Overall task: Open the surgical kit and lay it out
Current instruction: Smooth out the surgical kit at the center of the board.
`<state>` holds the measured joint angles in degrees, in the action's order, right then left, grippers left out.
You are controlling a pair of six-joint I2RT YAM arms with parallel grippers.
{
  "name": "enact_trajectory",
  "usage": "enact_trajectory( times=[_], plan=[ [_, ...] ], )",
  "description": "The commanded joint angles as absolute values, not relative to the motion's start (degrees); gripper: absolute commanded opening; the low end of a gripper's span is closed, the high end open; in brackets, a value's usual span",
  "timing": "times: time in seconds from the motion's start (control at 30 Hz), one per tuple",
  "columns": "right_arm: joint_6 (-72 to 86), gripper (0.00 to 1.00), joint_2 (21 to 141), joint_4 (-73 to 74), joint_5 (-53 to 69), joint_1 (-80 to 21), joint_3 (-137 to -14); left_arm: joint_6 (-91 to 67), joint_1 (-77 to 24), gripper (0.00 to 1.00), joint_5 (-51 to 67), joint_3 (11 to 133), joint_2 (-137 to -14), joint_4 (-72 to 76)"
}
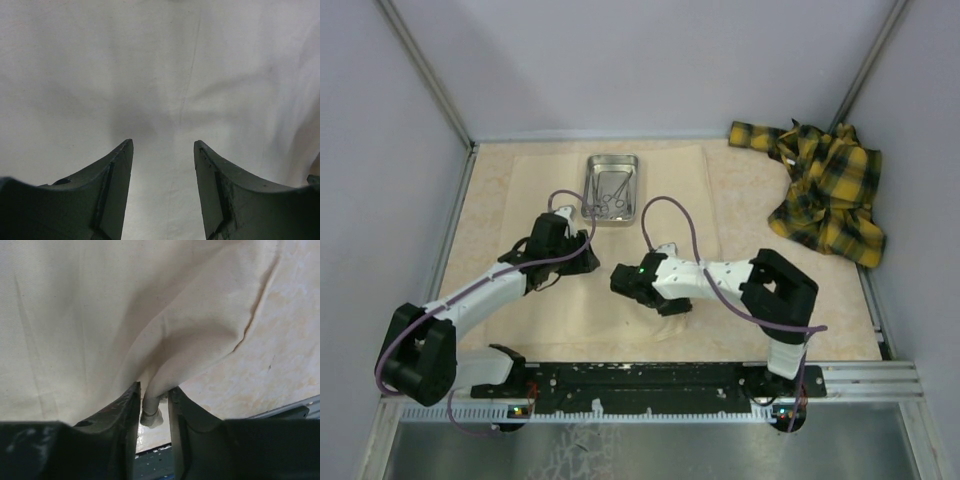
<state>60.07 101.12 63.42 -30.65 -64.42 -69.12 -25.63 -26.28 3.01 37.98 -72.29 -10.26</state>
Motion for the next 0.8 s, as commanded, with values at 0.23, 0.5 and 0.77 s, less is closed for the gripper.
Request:
enact_trajectory(
  times=[0.23, 0.5, 0.77],
  plan=[
    [62.03, 0.41, 104.96, 76.76, -38.70, -68.34, -73.19, -25.06, -26.71, 0.58, 2.64, 37.38, -70.94, -9.97],
    [64.29, 0.55, 101.63, 78.13, -35.57, -70.14, -67.90, -25.00, -26.79, 0.58, 2.29, 38.15, -70.70, -11.14],
    [66.90, 0.59, 83.02, 71.47, -30.96, -71.06, -58.41, -25.10, -27.20, 0.59, 1.68, 39.14, -69.16, -13.45]
  ],
)
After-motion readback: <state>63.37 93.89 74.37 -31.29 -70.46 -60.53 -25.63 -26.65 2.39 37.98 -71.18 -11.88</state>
